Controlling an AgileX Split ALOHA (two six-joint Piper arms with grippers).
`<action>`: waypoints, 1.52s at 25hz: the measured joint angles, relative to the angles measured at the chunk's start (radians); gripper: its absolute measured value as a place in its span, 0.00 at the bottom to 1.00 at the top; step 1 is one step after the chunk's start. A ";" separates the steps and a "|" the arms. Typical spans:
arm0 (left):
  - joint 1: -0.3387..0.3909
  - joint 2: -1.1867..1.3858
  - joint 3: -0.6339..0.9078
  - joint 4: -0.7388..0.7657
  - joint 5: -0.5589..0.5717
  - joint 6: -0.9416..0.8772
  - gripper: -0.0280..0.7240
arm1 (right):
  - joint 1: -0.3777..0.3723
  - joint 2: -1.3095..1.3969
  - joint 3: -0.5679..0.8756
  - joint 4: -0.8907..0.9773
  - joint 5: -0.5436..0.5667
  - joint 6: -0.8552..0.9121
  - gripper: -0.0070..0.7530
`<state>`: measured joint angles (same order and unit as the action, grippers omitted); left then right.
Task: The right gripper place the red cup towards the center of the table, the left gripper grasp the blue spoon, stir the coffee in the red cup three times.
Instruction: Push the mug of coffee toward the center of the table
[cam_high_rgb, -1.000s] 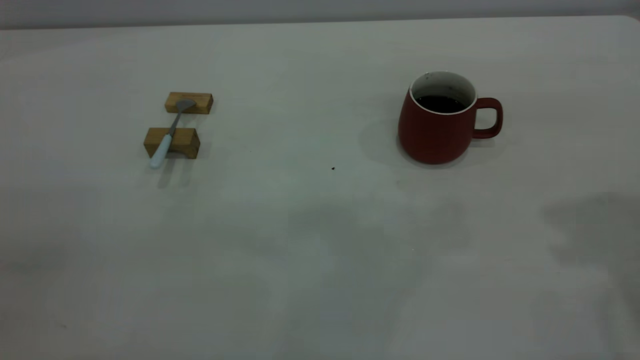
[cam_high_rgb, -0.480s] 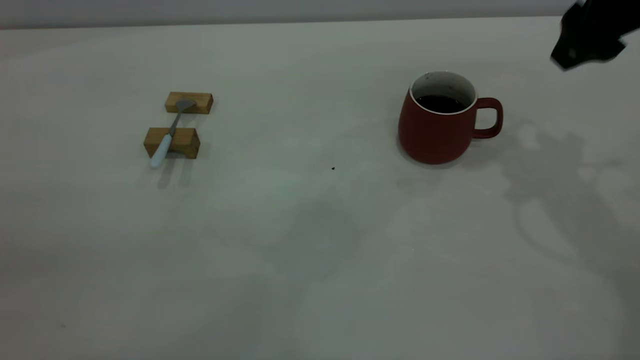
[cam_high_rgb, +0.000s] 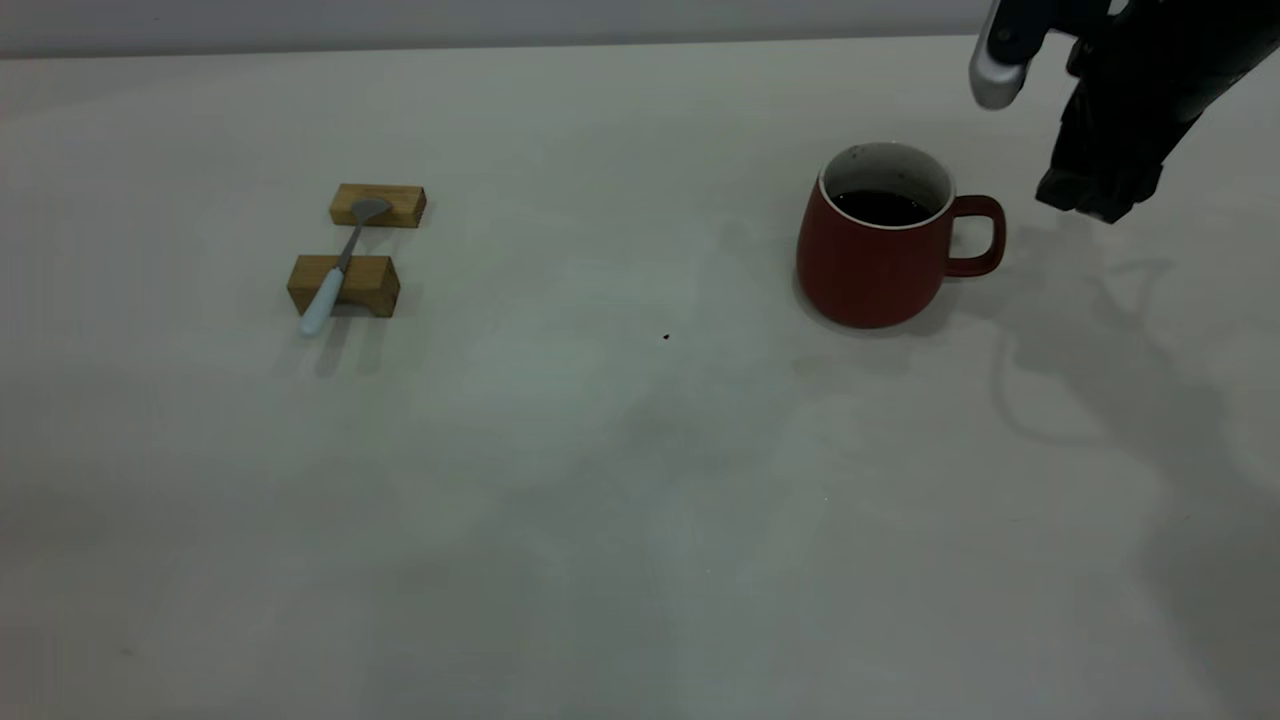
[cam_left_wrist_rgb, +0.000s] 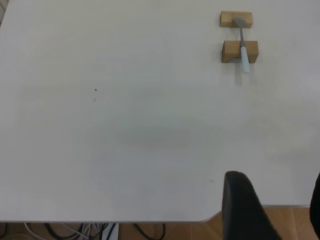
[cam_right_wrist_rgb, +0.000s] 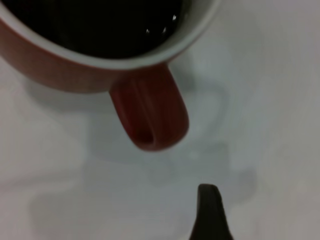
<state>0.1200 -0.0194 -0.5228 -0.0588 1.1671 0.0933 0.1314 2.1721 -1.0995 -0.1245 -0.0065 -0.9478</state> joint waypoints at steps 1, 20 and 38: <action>0.000 0.000 0.000 0.000 0.000 0.000 0.58 | 0.001 0.007 0.000 -0.001 -0.016 -0.004 0.77; 0.000 0.000 0.000 0.000 0.000 -0.001 0.58 | 0.040 0.033 -0.003 -0.080 0.103 -0.007 0.77; 0.000 0.000 0.000 0.000 0.000 0.001 0.58 | 0.040 0.038 -0.003 -0.081 0.093 -0.008 0.77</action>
<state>0.1200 -0.0194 -0.5228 -0.0588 1.1671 0.0941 0.1710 2.2102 -1.1028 -0.2052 0.0862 -0.9553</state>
